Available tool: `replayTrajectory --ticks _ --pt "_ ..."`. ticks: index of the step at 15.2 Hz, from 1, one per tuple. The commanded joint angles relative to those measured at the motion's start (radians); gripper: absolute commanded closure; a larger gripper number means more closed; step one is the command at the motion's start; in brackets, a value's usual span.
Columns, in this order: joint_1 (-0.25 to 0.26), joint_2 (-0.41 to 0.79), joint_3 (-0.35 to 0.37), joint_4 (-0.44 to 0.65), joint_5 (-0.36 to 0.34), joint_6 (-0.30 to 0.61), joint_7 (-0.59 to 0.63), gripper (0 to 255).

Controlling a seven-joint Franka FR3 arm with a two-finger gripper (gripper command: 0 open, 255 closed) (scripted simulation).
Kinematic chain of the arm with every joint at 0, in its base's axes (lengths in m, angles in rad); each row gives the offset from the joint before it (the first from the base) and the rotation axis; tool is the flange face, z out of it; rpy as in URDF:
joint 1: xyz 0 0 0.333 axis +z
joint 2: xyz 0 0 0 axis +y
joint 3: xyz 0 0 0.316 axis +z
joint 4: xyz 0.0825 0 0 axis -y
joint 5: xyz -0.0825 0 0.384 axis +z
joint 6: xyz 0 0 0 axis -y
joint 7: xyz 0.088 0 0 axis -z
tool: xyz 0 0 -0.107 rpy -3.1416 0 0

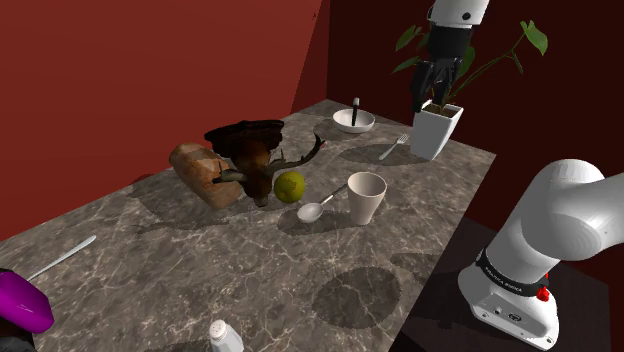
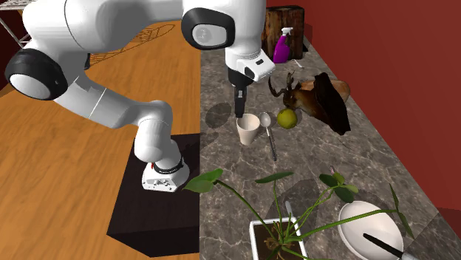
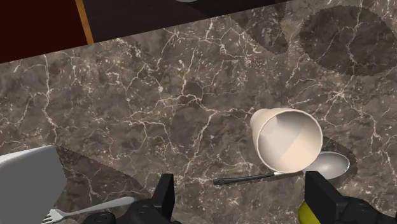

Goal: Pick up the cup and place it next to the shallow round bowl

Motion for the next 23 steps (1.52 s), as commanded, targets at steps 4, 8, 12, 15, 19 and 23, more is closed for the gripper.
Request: replayTrajectory --ticks 4,8,12,15,19,23 --pt "0.007 -0.015 0.011 -0.110 0.020 0.114 0.011 0" --pt "0.020 -0.011 0.029 -0.241 0.049 0.274 0.024 0" --pt "0.040 0.028 0.048 -0.351 0.083 0.448 0.033 0" --pt "0.060 0.083 0.063 -0.418 0.114 0.591 0.037 0" --pt "0.075 0.138 0.071 -0.460 0.135 0.696 0.036 0" --pt "0.083 0.183 0.075 -0.487 0.146 0.769 0.031 0"
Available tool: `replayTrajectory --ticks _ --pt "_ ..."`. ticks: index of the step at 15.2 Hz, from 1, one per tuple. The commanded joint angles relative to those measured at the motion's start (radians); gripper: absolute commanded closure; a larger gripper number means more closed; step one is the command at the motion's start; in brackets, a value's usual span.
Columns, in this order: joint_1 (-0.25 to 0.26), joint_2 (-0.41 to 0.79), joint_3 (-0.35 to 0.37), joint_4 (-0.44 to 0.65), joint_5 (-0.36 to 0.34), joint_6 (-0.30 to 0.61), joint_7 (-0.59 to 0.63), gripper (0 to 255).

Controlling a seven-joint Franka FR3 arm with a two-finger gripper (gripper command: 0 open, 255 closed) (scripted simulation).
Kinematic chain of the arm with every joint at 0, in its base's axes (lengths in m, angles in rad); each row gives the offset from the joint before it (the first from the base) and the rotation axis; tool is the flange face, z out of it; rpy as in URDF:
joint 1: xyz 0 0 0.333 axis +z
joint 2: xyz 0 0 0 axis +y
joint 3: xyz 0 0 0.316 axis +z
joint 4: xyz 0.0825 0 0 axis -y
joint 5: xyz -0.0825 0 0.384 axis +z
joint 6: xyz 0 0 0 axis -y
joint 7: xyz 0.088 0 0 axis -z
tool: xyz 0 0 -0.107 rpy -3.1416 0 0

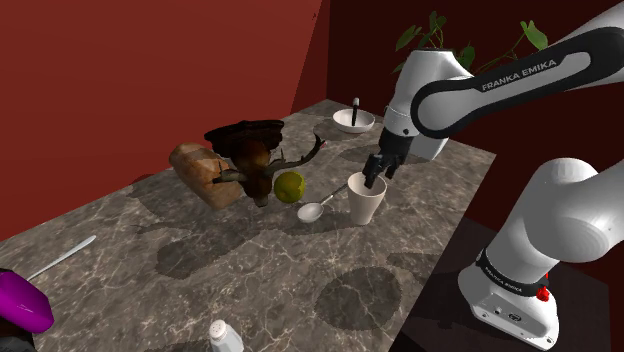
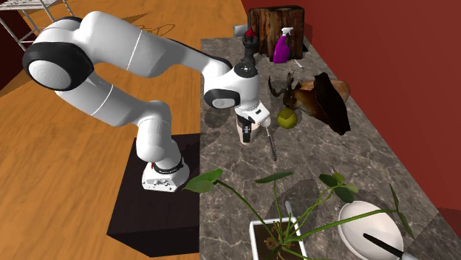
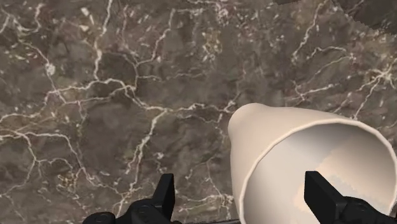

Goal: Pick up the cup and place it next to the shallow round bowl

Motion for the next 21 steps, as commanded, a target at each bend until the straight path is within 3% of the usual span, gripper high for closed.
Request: replayTrajectory --ticks 1,9,10,19,21 --pt "0.007 0.035 0.004 -0.016 0.009 0.053 -0.002 0" --pt "0.007 0.035 0.004 -0.016 0.009 0.052 -0.002 0" --pt "0.007 0.035 0.004 -0.016 0.009 0.052 -0.002 255" --pt "0.007 0.035 0.003 -0.016 0.009 0.053 -0.002 255" --pt "0.004 0.015 0.004 -0.001 0.004 0.016 0.003 255"
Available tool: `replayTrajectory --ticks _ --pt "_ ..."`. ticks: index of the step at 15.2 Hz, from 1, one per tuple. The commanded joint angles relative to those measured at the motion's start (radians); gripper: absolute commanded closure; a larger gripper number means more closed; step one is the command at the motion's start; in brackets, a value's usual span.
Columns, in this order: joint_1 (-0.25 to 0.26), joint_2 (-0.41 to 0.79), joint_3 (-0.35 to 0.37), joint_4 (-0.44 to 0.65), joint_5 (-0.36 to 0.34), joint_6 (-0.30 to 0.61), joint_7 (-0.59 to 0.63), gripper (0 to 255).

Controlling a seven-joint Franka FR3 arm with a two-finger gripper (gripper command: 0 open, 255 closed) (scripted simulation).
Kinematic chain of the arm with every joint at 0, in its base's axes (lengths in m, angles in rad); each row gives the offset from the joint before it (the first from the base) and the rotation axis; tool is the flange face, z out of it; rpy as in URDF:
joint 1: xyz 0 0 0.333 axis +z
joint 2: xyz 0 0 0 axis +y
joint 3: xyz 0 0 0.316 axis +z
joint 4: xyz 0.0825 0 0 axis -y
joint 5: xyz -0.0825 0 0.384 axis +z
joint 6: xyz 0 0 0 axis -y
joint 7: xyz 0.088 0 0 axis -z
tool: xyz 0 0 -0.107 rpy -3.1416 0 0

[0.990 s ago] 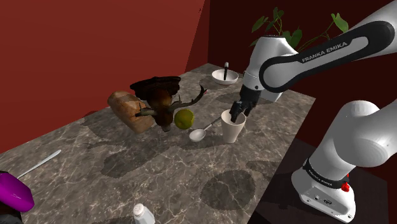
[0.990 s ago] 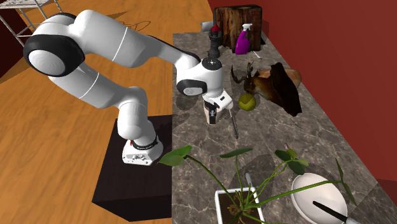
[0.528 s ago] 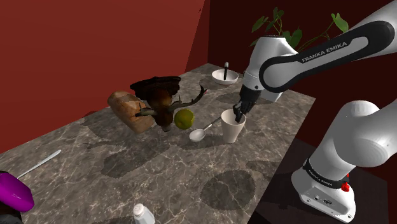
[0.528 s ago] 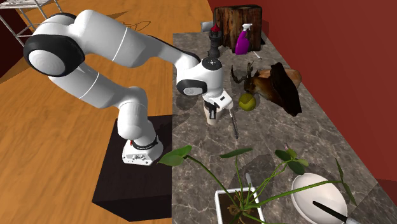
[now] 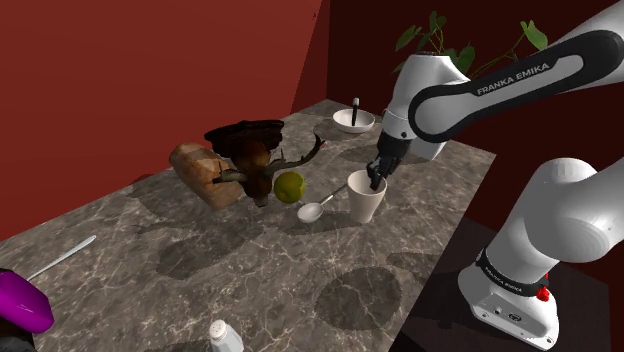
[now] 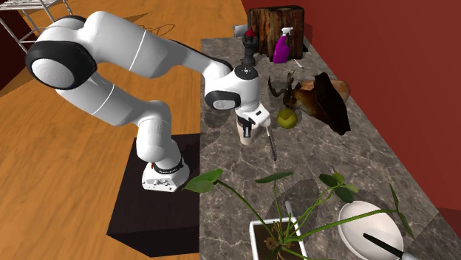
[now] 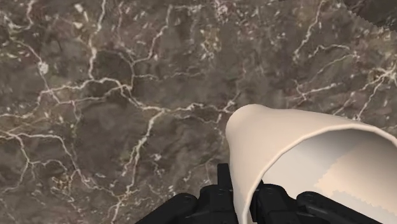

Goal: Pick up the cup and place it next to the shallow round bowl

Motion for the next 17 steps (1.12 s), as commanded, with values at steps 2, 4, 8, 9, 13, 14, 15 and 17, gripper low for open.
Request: replayTrajectory --ticks 2,4,8,9,13,14,15,17 --pt "-0.003 -0.027 0.001 0.023 -0.006 -0.050 0.008 255" --pt "-0.005 -0.044 0.001 0.040 -0.010 -0.085 0.013 255" --pt "-0.009 -0.073 0.001 0.078 -0.018 -0.151 0.021 255" --pt "-0.010 -0.080 0.000 0.088 -0.019 -0.168 0.023 255" --pt "-0.013 -0.101 -0.001 0.130 -0.025 -0.231 0.031 255" --pt "-0.013 -0.106 -0.001 0.140 -0.027 -0.246 0.033 255" --pt "-0.014 -0.110 -0.001 0.152 -0.028 -0.261 0.034 255" --pt "-0.015 -0.117 -0.002 0.174 -0.030 -0.291 0.038 255"
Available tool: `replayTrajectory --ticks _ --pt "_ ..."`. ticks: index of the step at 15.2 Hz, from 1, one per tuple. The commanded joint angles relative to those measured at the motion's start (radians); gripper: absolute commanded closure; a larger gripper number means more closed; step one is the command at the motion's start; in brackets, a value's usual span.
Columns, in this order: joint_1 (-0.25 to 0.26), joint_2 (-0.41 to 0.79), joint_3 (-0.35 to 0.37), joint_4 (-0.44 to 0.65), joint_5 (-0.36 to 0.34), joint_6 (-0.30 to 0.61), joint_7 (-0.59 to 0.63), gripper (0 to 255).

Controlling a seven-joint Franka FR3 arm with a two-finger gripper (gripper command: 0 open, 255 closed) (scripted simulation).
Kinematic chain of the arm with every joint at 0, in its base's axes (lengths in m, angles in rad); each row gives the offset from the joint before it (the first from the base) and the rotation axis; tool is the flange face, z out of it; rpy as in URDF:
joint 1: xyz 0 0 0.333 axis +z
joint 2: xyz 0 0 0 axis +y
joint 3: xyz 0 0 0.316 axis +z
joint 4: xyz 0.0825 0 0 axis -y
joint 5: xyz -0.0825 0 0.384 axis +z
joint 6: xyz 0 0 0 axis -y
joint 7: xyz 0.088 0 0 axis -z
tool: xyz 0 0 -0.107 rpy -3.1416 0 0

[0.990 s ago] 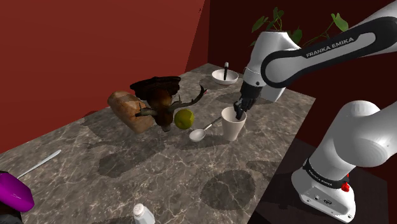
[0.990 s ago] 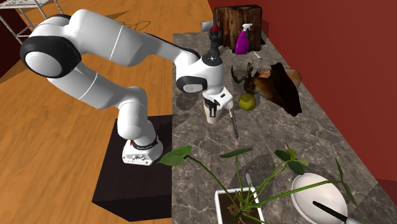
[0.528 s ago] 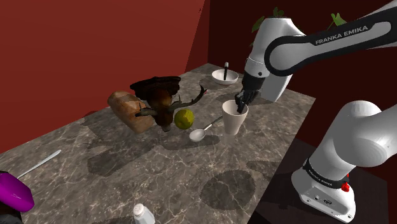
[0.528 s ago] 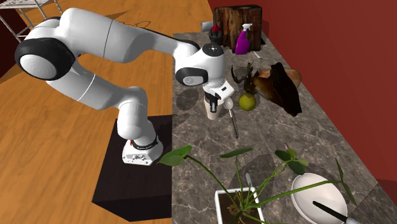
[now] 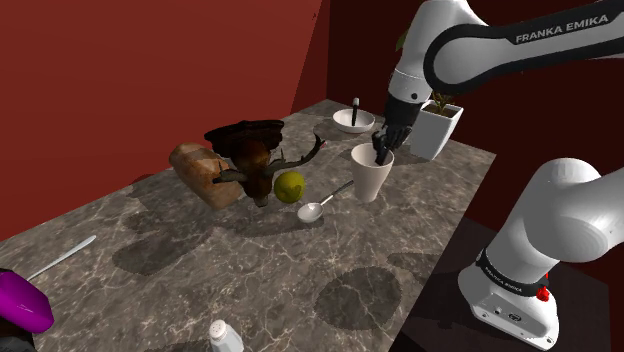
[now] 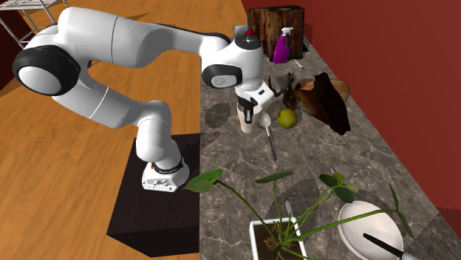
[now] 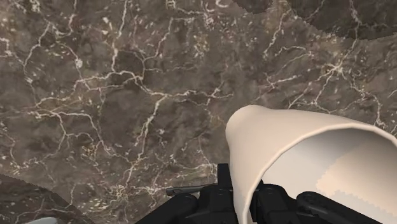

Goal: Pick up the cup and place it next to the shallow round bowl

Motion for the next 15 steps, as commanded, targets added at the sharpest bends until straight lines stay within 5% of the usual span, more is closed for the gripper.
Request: replayTrajectory --ticks 1,15 --pt "-0.001 -0.005 -0.001 0.024 -0.003 -0.030 0.003 255" --pt "-0.005 -0.019 -0.007 0.204 -0.016 -0.222 0.024 255"
